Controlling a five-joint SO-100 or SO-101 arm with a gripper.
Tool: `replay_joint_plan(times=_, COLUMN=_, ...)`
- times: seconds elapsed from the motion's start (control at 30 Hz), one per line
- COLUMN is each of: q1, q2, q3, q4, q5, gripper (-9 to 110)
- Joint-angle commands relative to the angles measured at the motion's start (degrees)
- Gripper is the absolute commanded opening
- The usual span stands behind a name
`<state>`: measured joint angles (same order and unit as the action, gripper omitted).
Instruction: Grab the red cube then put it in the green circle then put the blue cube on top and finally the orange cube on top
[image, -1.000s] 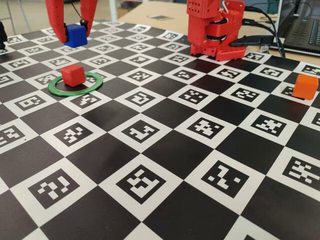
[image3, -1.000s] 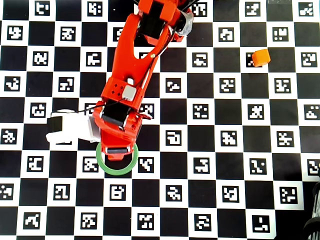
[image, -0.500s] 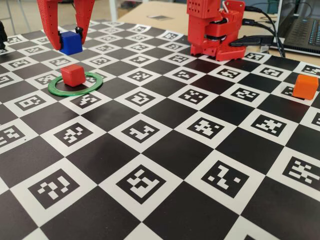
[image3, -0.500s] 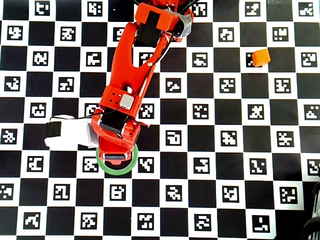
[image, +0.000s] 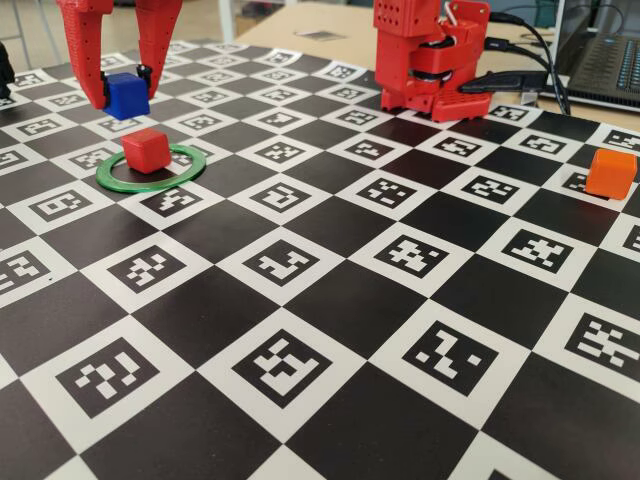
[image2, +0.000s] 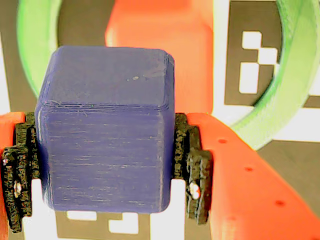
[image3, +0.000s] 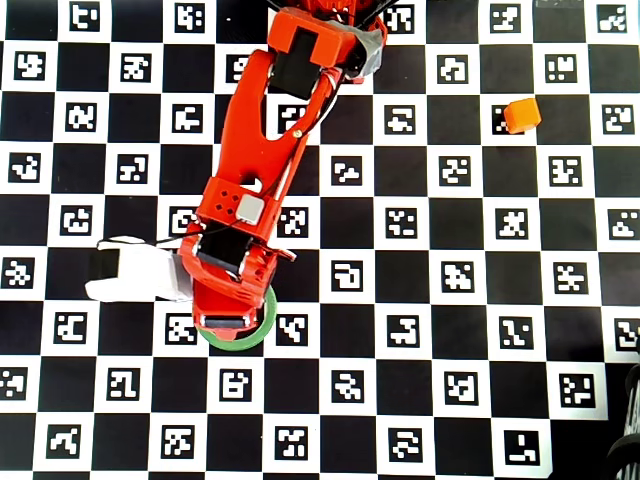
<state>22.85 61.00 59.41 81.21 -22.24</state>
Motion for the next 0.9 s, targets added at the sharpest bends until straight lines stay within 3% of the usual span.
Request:
replay_joint_plan(times=0.0, q1=0.6, q2=1.7, q3=-2.3, q4=-0.9, q5=-0.6, gripper=1)
replay_joint_plan(times=0.87, q1=-0.5, q2=1.9, q3=1.5, q4=-1.1, q5=-0.8, gripper=1)
